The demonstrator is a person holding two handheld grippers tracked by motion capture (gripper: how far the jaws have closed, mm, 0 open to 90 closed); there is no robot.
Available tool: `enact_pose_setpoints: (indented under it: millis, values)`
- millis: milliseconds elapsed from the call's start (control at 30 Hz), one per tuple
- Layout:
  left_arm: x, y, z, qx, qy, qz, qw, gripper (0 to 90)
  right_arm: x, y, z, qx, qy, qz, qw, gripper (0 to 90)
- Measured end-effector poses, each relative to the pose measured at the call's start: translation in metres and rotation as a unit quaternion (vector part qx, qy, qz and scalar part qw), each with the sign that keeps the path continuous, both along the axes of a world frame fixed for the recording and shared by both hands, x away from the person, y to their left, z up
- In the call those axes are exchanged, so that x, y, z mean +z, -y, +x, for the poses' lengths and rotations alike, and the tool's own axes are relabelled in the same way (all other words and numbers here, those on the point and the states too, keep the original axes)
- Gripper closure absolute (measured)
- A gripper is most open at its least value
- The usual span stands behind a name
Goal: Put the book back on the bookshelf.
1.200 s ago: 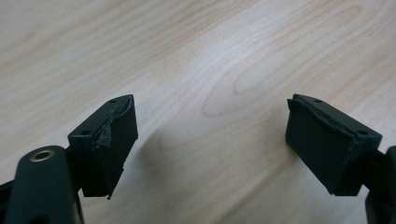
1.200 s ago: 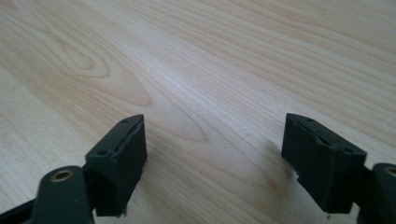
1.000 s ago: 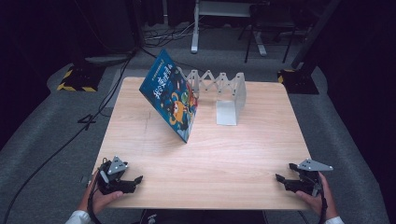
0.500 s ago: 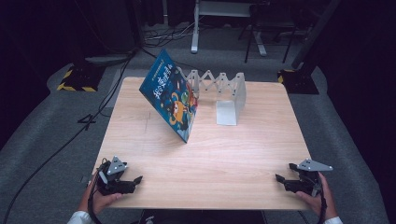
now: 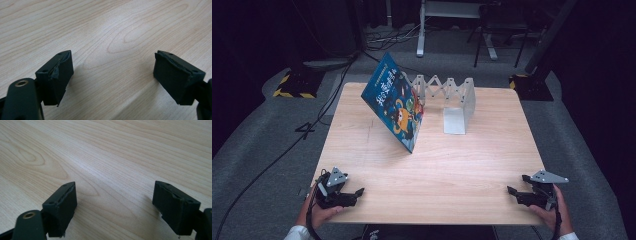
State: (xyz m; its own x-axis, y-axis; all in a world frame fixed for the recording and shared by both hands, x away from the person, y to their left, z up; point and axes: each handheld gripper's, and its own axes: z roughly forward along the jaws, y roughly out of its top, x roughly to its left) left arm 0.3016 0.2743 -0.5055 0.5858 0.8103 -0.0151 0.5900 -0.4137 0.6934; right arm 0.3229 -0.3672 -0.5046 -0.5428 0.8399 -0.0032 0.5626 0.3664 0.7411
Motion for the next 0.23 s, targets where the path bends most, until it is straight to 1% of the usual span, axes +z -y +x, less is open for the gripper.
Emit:
enact_pose_setpoints:
  millis: [233]
  values:
    - [-0.0001,-0.0003,0.0007,-0.002,0.001,0.000,1.0000,16.9,0.0000,0.0000,0.0000,0.000,0.000,0.000,1.0000,19.8]
